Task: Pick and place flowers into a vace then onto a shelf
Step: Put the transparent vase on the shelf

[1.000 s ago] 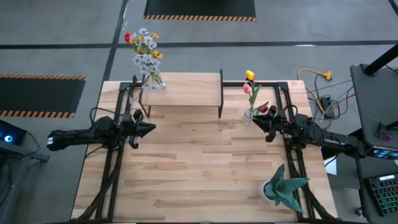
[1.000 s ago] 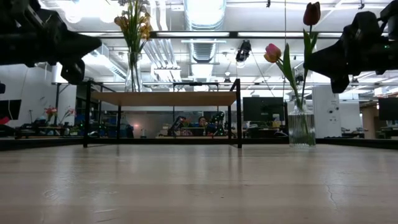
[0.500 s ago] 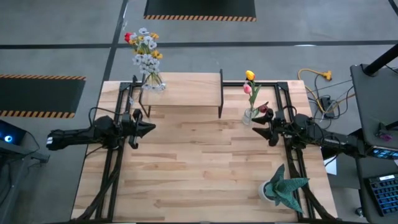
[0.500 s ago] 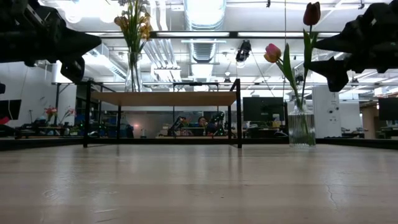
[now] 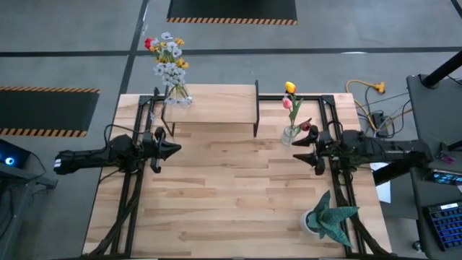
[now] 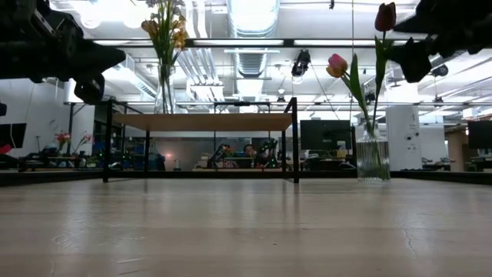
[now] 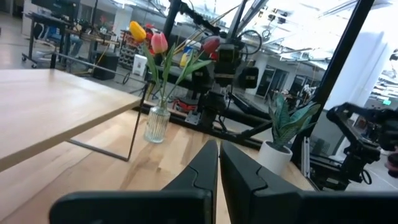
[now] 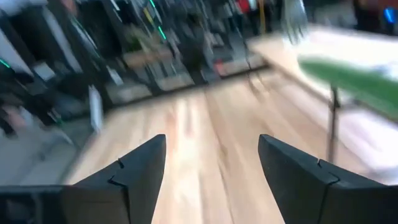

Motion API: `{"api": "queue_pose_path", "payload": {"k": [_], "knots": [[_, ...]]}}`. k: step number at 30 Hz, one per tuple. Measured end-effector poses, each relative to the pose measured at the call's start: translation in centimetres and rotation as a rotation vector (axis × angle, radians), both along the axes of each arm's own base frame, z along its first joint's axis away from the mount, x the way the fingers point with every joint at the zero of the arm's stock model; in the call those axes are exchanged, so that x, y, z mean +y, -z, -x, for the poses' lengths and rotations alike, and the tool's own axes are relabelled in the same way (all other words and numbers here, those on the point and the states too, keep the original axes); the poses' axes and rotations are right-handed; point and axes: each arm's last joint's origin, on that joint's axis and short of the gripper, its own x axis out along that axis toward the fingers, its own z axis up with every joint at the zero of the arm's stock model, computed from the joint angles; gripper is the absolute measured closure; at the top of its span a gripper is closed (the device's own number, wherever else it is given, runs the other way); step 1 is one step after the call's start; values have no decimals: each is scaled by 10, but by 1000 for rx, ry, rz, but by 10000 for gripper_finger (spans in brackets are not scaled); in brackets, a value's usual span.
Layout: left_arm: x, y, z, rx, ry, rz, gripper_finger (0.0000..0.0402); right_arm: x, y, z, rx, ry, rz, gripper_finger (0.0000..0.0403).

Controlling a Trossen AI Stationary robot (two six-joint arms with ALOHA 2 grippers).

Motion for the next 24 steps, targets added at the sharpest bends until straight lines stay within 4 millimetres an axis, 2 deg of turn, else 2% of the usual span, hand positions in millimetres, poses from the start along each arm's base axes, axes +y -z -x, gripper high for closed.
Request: {"api": "queue_pose_path", "payload": {"k": [6,10,16,24], "knots": [[0,0,0,2,0,0,401,2,2,-5,277,19,-45,156],[0,0,0,2,0,0,401,1,14,-5,428,73,-114,156],[0,1,0,3,-1,0,401,1,38,-6,506,195,-355,156],[0,0,0,2,-2,0,401,-1,62,-4,571,309,-439,156]]}}
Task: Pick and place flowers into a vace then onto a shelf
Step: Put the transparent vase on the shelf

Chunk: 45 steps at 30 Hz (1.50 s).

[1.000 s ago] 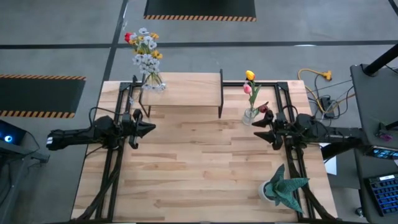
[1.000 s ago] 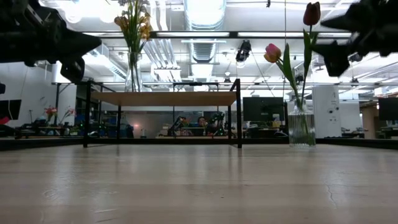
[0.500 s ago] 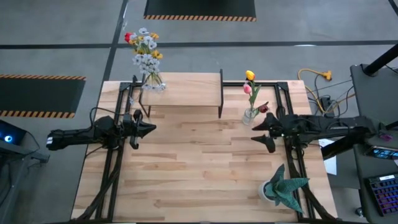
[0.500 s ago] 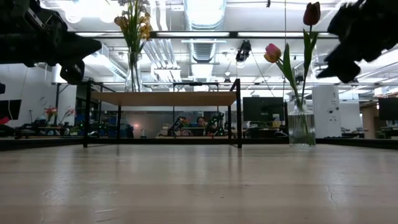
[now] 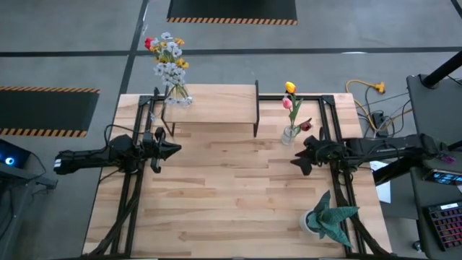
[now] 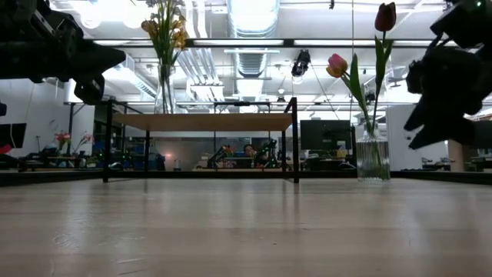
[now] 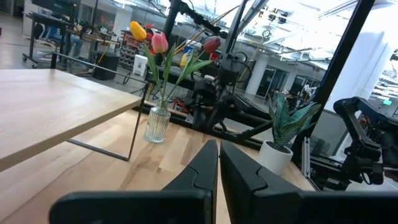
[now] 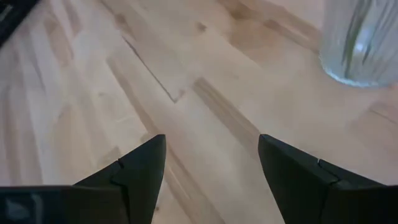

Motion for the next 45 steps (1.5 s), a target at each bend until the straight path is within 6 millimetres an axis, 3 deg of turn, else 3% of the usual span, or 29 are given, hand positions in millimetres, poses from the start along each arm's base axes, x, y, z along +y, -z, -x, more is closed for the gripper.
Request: {"api": "queue_pose_path", "payload": {"k": [10,17,22,38,45], "knots": [[0,0,0,0,-1,0,401,-3,14,3,34,80,84,145],[0,0,0,1,-3,0,401,-6,11,2,37,80,225,76],[0,0,0,0,-2,0,401,-12,10,4,58,213,388,42],[0,0,0,1,0,0,401,-17,9,-5,-43,342,647,39],[0,0,0,1,0,0,401,-18,13,-10,-99,380,632,39]]}}
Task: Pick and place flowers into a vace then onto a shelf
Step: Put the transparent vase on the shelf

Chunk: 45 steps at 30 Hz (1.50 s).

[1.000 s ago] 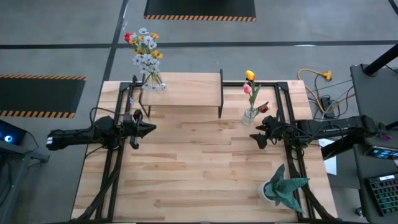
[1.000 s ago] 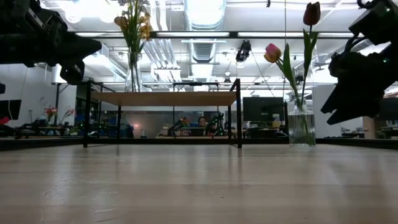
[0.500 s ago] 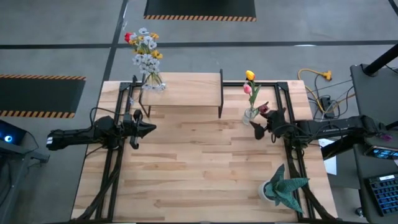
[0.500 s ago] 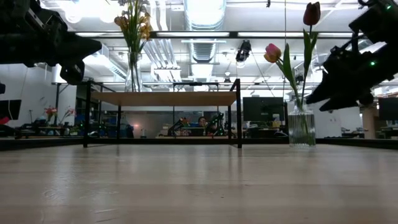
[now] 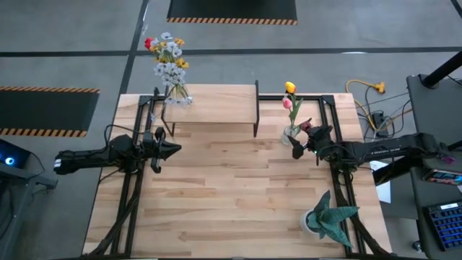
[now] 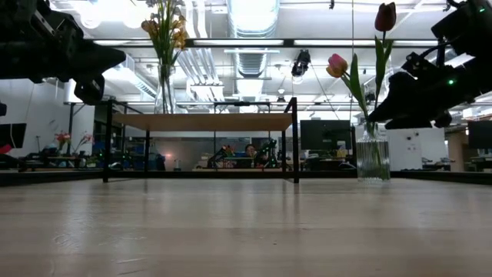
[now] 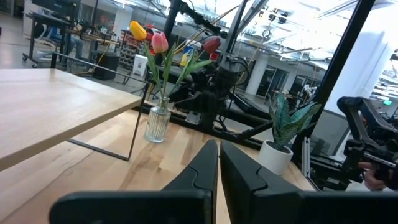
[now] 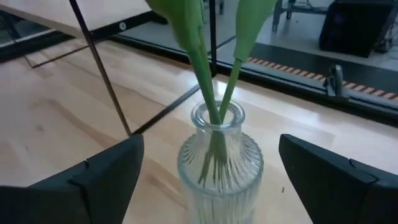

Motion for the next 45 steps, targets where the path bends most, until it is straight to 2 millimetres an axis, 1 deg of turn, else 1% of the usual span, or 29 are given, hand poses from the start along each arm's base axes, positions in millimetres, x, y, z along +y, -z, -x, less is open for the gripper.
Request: {"api": "queue_pose_path", "payload": {"k": [4,11,19,23,27,31,35,45], "knots": [[0,0,0,0,0,0,401,-2,5,-4,21,8,21,39],[0,0,0,0,-1,0,401,-8,7,-14,-5,50,22,39],[0,0,0,0,-1,0,401,-8,19,-19,68,56,11,39],[0,0,0,0,-1,0,401,-9,20,-21,20,103,-12,39],[0,0,0,0,-2,0,401,-10,18,-24,-38,163,4,39],[0,0,0,0,-2,0,401,-11,20,-26,-36,174,10,40],[0,0,0,0,-2,1,401,-11,22,-28,-32,174,9,67],[0,0,0,0,-1,0,401,-11,20,-30,-78,179,-1,176]]}}
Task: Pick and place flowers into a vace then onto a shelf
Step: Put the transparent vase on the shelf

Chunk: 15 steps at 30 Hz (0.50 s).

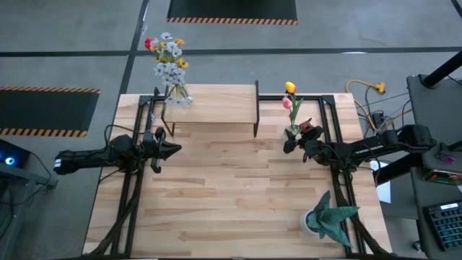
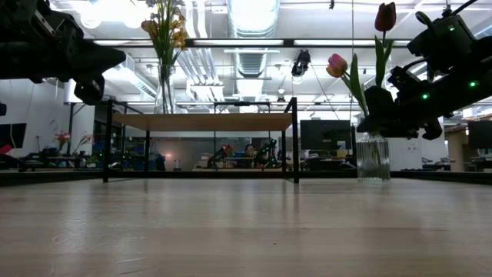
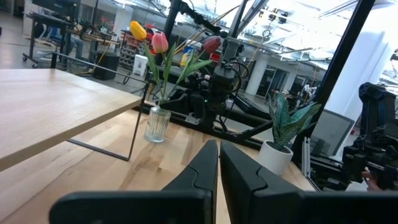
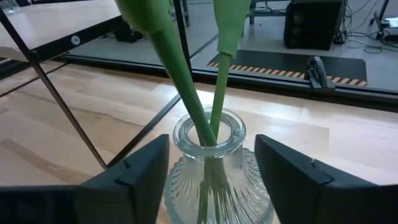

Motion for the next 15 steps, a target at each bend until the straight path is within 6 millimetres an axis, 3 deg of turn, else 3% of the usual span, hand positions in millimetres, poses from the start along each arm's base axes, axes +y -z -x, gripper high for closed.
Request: {"api": "queue_pose_path", "payload": {"k": [15], "knots": [[0,0,0,0,0,0,401,0,-1,0,-4,7,7,277]]}}
